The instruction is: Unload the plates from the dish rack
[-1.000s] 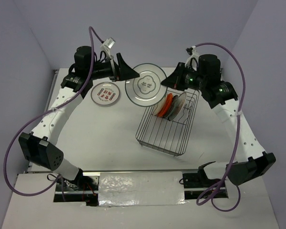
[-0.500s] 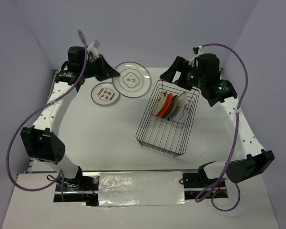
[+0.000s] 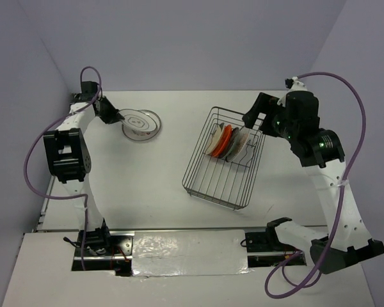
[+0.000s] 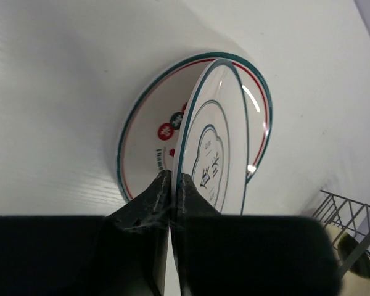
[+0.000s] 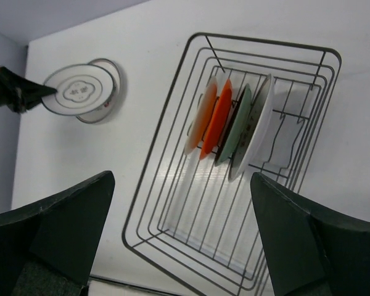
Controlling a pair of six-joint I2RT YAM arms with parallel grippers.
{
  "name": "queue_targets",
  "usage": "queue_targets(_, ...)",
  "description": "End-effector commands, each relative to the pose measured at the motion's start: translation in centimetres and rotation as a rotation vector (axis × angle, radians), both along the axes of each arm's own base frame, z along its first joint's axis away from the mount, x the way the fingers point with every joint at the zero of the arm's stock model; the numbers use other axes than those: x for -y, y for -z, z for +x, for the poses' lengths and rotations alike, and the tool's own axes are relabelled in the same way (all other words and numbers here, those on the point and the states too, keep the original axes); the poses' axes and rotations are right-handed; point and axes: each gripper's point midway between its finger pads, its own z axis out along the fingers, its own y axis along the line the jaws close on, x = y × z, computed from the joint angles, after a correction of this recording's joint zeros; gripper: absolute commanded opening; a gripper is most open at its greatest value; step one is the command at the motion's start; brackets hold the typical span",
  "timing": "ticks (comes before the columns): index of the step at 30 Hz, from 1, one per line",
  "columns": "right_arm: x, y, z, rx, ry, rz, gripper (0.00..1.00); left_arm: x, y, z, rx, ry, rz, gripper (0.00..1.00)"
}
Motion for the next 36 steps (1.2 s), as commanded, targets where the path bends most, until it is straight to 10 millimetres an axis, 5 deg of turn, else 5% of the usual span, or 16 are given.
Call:
queue_targets(1, 0.4, 3.5, -0.5, -0.088, -0.042, -0.097, 0.98, 0.7, -2.9, 1.4, 0.108, 0.022, -0.002, 0.21)
queue_targets(6, -0.1, 5.8, -0.2, -0.171, -0.094, -0.137, 0.99, 1.0, 0.4, -0.2, 0.032, 0.023, -0.012, 0.7)
queue_targets(8, 0.2, 7.6, 0.6, -0.256, -0.067, -0.186, 1.0, 1.2, 0.8, -0.7, 0.006, 0.03, 0.02, 0.99)
queue_targets(12, 1.8, 9.8, 1.6, -0.405, 0.046, -0.293, 1.0, 0.5, 2.7, -4.0, -0.226, 0.024, 0.133, 1.0)
queue_targets(15, 2.4, 9.9, 3.1, -0.426, 0.131, -0.32, 0.99, -0.6, 1.2, -5.9, -0.266, 0.005, 0.236, 1.0)
queue_targets(19, 2.4, 10.7, 5.3, -0.428, 0.184, -0.338, 0.75, -1.4, -2.9, -7.9, -0.198, -0.003, 0.301, 1.0)
queue_targets(23, 2.9, 13.6, 6.8, -0.493, 0.239, -0.39, 0.56, -0.4, -8.4, -9.5, -0.066, 0.044, 0.326, 1.0)
queue_targets(30, 3.2, 18.1, 7.4, -0.59, 0.266, -0.45, 0.36, 1.7, -10.7, -13.2, -0.025, 0.134, 0.322, 0.99)
queue_targets(33, 3.1, 18.5, 7.8, -0.594, 0.279, -0.447, 0.13, 2.4, -10.9, -14.4, -0.023, 0.165, 0.312, 1.0)
queue_targets(36, 2.9, 17.2, 8.1, -0.564, 0.303, -0.416, 0.03, 2.5, -11.7, -15.0, -0.007, 0.18, 0.327, 1.0)
